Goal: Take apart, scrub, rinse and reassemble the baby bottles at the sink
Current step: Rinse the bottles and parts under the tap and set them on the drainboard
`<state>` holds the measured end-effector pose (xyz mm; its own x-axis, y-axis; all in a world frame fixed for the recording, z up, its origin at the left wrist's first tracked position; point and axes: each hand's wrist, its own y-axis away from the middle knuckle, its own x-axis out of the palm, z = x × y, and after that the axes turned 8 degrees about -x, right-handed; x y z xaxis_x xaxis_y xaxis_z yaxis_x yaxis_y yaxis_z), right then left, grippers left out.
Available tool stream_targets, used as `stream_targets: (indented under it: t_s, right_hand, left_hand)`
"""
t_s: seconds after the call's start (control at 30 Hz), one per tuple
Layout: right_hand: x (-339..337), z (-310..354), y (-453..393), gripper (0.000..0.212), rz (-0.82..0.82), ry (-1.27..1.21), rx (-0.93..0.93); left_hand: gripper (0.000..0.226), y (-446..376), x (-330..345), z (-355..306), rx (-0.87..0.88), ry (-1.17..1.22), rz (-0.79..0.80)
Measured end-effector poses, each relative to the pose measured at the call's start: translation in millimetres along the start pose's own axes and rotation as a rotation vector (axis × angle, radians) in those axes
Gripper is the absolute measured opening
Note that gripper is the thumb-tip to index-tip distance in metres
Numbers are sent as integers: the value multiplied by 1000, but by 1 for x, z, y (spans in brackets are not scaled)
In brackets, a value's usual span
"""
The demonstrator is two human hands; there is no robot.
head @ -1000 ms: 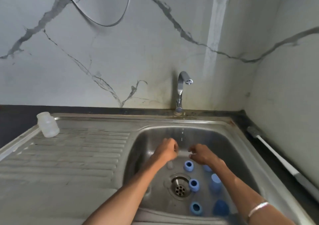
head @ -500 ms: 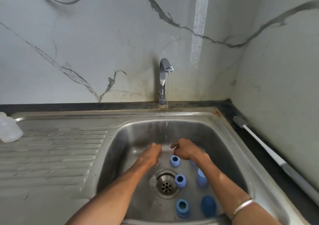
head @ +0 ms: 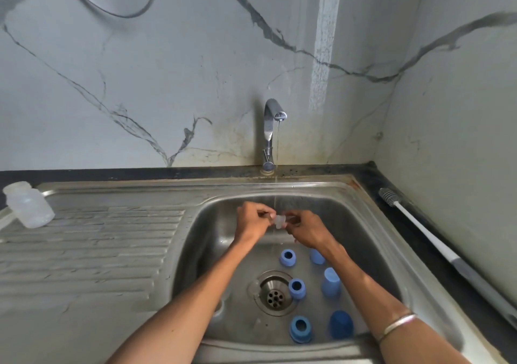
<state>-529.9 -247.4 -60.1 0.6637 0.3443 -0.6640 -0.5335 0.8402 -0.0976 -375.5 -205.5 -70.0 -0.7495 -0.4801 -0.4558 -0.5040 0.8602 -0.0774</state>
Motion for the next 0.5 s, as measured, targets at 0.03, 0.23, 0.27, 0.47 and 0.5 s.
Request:
stream_targets:
  t_s: [0.03,0.23,0.27,0.47,0.5]
  right_hand:
    - [0,2,1,38,-35,-51,-15]
    - [2,8,-10,29,-236,-201,-101]
    - [4,7,-13,26,-249,-243,-91]
    - [6,9,-26,28,-330,-478,-74]
    - [6,9,-26,28,-340,-487,-86]
  left_hand:
    - [9,1,0,-3,-52,117,-5]
    - [7,-8,3,-10,-251,584,23]
    - [9,-11,4,-8,-239,598,27]
    - [11,-19,7,-10,-85,591,98]
    - [13,-20,7,-13,-82,590,79]
